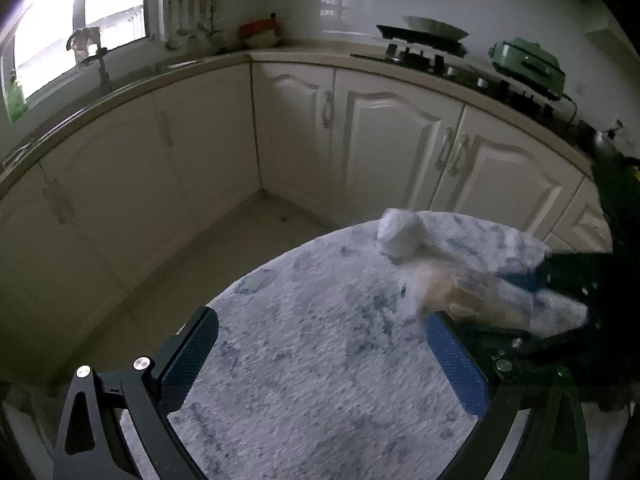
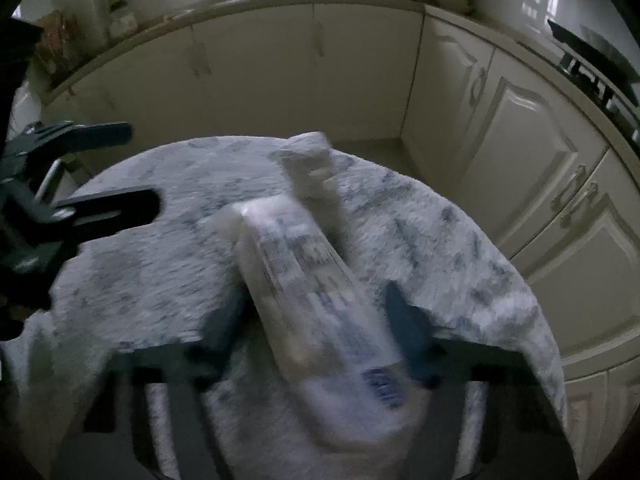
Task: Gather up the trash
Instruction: 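Grasp the bread bag with the right gripper while the left gripper grasps the white tissue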
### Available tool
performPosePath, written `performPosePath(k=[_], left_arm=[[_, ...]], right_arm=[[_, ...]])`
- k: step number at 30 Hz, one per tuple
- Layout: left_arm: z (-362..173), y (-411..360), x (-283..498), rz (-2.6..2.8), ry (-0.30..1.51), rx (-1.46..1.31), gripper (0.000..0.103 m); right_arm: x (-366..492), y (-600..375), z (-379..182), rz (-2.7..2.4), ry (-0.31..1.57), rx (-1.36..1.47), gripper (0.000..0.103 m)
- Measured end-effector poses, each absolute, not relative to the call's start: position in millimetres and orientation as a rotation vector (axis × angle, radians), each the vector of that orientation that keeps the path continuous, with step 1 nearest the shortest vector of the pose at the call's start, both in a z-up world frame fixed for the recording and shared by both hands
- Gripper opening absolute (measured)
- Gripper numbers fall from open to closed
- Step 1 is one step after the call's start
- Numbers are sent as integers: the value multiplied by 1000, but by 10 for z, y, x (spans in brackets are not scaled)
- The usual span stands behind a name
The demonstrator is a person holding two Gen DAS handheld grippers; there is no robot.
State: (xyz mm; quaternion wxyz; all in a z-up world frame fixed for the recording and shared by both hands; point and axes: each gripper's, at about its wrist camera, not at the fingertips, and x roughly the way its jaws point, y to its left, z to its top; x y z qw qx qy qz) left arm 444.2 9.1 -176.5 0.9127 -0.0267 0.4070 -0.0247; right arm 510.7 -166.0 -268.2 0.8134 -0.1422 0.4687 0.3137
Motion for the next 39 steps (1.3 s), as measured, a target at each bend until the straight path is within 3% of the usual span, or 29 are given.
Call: performPosePath(k=[13, 23, 24, 27, 29, 32, 39], left_arm=[[-1891, -183, 4671, -90, 824, 27, 102], [-2263, -417, 5473, -113, 853, 82, 102], [-2297, -430, 5535, -122, 865, 80, 100], [-2336, -404, 5716, -197, 882, 40, 71], [-2366, -385, 5780, -226, 892, 23, 37], [-2375, -337, 5785, -253, 883, -3, 30], [-2285, -321, 5419, -261, 851, -12, 29]], right_arm=[[4657, -2105, -2622, 524, 1027, -104, 31], [4642, -2390, -2539, 441, 999, -2, 31], [4659, -2394, -2554, 436, 999, 3, 31], [4678, -2423, -2586, 421, 1001, 20, 31], [4664, -2450, -2584, 413, 1000, 46, 31], [4630, -2453, -2576, 395, 999, 61, 31], [4394, -2556, -2451, 330, 996, 111, 31]])
